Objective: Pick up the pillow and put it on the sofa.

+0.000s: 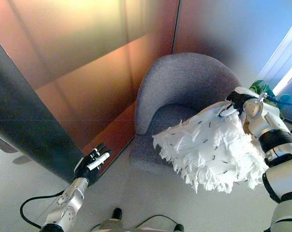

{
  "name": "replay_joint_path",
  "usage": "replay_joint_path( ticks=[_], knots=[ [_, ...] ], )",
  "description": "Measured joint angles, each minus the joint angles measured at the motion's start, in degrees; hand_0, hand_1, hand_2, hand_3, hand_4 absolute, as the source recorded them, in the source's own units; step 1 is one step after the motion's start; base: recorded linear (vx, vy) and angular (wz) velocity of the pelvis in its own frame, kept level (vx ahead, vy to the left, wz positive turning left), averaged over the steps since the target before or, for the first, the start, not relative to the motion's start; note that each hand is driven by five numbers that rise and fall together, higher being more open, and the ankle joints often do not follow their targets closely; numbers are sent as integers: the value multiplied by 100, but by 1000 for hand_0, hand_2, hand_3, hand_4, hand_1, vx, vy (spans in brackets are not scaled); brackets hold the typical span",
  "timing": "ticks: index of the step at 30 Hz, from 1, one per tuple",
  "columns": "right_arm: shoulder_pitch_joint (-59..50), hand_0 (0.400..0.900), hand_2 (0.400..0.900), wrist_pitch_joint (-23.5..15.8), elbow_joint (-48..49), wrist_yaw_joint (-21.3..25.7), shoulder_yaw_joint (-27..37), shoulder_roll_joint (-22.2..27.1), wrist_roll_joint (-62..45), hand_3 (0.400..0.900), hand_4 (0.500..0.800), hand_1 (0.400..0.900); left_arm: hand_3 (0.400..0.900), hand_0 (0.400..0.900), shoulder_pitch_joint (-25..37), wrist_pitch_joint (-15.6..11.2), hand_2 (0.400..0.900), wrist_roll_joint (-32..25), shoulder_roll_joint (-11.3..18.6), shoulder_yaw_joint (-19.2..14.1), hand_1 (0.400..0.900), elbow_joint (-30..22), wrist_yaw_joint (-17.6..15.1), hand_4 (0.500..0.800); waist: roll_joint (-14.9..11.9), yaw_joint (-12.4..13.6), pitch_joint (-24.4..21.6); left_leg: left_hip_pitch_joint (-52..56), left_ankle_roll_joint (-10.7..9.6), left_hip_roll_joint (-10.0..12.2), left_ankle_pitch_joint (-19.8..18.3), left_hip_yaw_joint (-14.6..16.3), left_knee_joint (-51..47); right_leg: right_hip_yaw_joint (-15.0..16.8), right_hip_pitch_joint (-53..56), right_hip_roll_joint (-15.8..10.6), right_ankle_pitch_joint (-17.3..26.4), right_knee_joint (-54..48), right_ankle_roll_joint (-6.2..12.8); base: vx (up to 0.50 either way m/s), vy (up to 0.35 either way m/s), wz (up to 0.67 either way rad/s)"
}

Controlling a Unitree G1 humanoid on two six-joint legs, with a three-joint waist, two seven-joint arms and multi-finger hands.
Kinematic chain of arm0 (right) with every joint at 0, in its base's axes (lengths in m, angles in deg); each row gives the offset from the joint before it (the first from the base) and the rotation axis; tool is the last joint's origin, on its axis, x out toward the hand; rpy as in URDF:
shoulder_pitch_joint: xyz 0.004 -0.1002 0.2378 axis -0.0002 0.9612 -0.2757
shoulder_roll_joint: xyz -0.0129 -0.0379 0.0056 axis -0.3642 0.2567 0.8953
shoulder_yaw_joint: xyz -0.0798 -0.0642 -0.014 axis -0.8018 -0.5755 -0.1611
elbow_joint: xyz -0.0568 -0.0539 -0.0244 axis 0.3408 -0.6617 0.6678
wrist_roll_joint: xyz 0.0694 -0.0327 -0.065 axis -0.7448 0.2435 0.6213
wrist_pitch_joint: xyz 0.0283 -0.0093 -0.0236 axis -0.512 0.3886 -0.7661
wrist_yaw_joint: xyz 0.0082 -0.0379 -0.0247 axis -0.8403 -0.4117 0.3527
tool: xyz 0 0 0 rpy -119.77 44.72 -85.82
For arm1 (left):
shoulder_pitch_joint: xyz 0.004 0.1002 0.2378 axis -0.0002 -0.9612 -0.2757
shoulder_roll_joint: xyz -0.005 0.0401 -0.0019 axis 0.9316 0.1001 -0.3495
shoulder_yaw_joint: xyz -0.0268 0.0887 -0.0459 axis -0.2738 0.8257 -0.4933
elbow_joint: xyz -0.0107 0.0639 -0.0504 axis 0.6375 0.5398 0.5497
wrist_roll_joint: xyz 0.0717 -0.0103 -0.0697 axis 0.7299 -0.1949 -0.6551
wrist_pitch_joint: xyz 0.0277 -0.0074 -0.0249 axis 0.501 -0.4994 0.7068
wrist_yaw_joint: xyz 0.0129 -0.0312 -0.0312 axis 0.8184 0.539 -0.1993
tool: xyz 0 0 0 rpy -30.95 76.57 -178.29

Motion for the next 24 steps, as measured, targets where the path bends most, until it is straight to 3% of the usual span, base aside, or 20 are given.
replay_joint_path(
  ticks=[9,18,19,20,21,22,24],
  knots=[
    [-162,400,400,36,-383,49,-22,36,-26,400,500,400,900,900,-119,11,900,-16,227,70,900,-96,229,800,-52,299,-20,-319,-65,44,56,-196,6,-106,-213,95,-4,2,-30,-49,-96,0],
    [-500,400,400,248,-727,1124,-205,-207,-279,400,500,400,900,900,239,-125,900,-62,508,282,900,-116,188,800,-273,428,173,-1077,-159,181,357,-373,12,-94,-970,271,144,22,-153,-205,-84,-2],
    [-616,504,504,279,-814,1274,-232,-248,-295,504,562,504,900,900,347,-147,900,-62,518,303,900,-118,150,800,-282,427,250,-1160,-164,191,359,-421,12,-104,-1036,289,163,22,-164,-137,24,-4],
    [-747,806,806,330,-892,1384,-255,-262,-304,806,744,806,900,900,465,-163,900,-85,522,346,900,-120,106,800,-275,430,354,-1201,-166,197,359,-434,12,-118,-1074,293,178,22,-169,-143,30,-5],
    [-859,806,806,368,-955,1463,-294,-285,-307,806,744,806,900,900,528,-196,900,-145,534,390,900,-123,82,800,-272,430,413,-1247,-167,198,359,-444,12,-120,-1119,294,191,22,-171,-118,26,-4],
    [-1004,900,900,385,-1044,1596,-396,-304,-322,900,800,900,900,900,577,-245,900,-229,569,451,900,-167,49,800,-267,430,481,-1314,-170,195,358,-443,12,-114,-1197,294,205,20,-170,-106,19,-2],
    [-1230,900,900,451,-1127,1832,-406,-305,-330,900,800,900,900,900,661,-326,900,-280,584,480,900,-327,-8,800,-221,439,687,-1374,-178,192,359,-448,12,-119,-1250,291,235,22,-174,-81,19,0]
  ],
)
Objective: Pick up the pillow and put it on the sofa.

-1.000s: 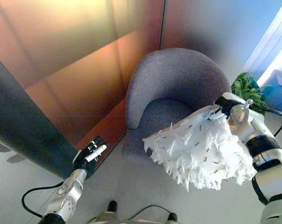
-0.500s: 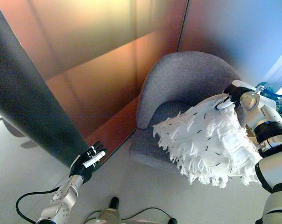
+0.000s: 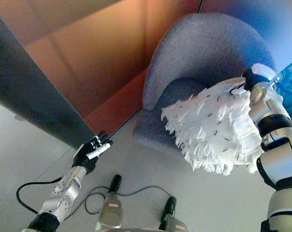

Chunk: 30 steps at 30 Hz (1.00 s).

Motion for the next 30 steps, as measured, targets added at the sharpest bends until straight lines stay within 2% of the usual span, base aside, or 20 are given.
replay_joint_path(
  ticks=[5,11,30],
  knots=[
    [-218,900,900,186,-19,368,-4,0,-61,900,800,900,900,900,176,-73,900,-158,34,43,900,-30,-37,800,127,83,178,-88,-4,-12,2,0,0,7,-91,-9,10,0,2,0,0,0],
    [-370,900,900,327,-42,578,-4,0,-61,900,800,900,900,900,314,-117,900,-219,114,43,900,-145,-137,800,147,111,277,-84,5,-29,161,-2,1,8,-94,-20,-6,0,7,0,0,0],
    [-395,900,900,338,-144,598,23,137,-56,900,800,900,900,900,278,-158,900,-215,118,33,900,-239,-85,800,157,92,322,181,14,-41,154,4,0,4,198,-42,-17,-2,19,30,6,0]
  ],
)
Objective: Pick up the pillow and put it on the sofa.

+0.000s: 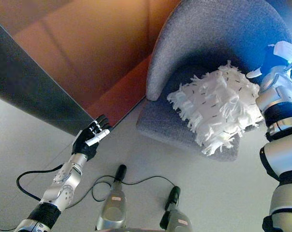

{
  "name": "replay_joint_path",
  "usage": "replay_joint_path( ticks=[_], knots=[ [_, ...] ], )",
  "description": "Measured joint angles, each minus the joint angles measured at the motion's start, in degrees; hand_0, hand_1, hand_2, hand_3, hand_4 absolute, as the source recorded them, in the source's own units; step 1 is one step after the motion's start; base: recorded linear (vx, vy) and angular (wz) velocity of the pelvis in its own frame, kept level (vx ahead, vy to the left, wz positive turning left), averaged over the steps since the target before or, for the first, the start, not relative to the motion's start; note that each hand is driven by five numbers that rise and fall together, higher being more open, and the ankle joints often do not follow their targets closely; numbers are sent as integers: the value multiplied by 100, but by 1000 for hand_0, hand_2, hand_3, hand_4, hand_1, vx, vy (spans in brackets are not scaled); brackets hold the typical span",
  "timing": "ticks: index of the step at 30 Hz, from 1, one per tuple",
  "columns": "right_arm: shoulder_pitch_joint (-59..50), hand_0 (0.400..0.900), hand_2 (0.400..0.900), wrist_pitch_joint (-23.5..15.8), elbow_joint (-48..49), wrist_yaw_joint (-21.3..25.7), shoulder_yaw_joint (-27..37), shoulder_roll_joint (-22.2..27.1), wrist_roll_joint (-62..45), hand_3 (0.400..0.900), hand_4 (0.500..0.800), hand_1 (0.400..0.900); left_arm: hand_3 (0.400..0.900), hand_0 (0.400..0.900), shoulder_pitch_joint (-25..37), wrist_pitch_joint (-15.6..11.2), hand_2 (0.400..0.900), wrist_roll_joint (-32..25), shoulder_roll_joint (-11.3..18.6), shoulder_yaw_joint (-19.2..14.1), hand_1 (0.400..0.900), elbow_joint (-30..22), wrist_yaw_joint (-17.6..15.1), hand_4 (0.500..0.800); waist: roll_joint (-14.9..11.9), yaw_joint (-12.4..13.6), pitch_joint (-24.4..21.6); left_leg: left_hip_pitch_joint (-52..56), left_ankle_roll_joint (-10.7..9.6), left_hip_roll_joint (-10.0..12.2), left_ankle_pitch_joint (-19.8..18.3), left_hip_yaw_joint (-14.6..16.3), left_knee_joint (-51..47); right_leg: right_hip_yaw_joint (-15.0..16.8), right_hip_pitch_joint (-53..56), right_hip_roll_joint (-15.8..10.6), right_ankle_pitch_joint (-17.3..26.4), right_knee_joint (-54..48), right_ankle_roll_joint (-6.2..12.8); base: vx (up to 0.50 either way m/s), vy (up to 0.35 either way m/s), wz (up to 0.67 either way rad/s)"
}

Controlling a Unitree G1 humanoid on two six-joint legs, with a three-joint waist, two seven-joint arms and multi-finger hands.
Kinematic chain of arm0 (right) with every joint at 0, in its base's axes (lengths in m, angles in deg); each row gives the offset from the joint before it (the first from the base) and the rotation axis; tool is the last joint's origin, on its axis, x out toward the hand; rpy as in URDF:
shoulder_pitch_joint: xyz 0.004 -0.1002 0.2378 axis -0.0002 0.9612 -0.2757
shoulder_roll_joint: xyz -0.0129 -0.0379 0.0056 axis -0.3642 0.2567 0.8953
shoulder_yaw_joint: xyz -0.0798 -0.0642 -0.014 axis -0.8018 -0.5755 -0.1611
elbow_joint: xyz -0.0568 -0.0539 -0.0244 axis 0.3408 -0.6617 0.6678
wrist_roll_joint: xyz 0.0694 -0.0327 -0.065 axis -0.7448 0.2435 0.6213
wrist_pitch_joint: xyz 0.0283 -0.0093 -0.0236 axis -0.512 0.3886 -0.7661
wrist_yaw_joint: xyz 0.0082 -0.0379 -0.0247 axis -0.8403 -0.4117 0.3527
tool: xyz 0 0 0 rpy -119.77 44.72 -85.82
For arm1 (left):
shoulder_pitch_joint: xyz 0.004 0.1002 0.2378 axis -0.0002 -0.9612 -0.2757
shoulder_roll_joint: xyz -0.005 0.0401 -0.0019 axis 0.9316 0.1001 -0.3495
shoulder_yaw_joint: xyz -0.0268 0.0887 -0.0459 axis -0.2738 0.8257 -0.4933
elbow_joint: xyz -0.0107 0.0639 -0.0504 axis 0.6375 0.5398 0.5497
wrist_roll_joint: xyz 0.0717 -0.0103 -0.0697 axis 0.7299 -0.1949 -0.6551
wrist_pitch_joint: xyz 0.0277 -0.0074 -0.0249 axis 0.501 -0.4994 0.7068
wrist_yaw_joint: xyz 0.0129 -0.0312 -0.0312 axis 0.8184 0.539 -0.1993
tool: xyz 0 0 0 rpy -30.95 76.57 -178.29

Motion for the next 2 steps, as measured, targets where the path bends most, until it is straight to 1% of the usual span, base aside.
replay_joint_path(
  ticks=[2],
  knots=[
    [0,900,900,-43,4,-14,18,6,0,900,800,900,900,900,-35,59,900,7,-3,-26,900,0,11,800,0,-11,-1,106,40,-13,-38,26,-1,7,97,-17,-13,-1,10,75,21,-1]
  ],
)
